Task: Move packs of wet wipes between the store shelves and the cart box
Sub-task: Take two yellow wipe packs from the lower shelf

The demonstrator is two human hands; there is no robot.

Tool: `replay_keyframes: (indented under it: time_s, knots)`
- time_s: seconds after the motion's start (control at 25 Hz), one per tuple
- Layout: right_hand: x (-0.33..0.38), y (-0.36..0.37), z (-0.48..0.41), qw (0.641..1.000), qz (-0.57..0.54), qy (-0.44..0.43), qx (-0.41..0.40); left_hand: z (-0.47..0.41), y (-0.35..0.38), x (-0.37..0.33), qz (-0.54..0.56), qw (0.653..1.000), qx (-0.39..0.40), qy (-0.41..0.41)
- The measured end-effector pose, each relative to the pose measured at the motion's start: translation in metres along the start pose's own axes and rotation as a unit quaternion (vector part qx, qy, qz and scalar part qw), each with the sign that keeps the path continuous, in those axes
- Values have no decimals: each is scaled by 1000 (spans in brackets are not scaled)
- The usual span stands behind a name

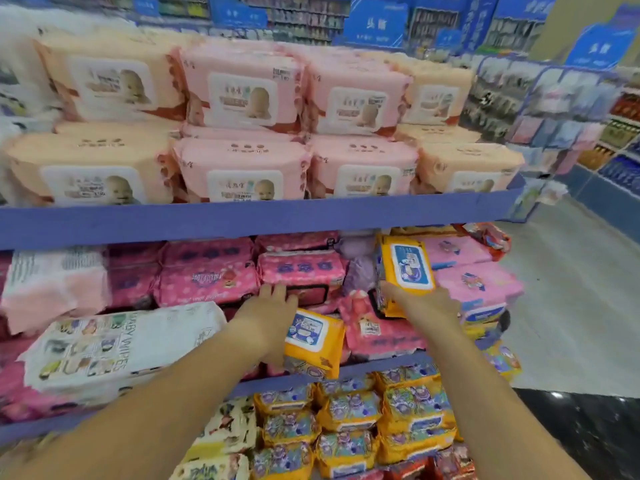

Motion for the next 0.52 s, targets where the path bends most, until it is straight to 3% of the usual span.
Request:
replay_keyframes:
  time_s: [0.2,0.32,0.52]
  knots:
    - [-4,-5,-8,995,-85,-44,-4,7,4,-7,12,998,-54,2]
    - [-9,-5,-3,989,-126,-77,16,33,-1,-4,63,989,-132,-13]
    - [-5,-10,47,963,-195,-152,105,118,5,-6,285,923,-252,-54]
Point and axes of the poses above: each hand's wrist, its own z-axis away from the middle knuckle, its own y-axis out of the palm, x = y × z, the point moved 8 cm from there along -z, towards the middle knuckle, and after that the axes turned 2 degrees about -z, right-handed, at the moved point
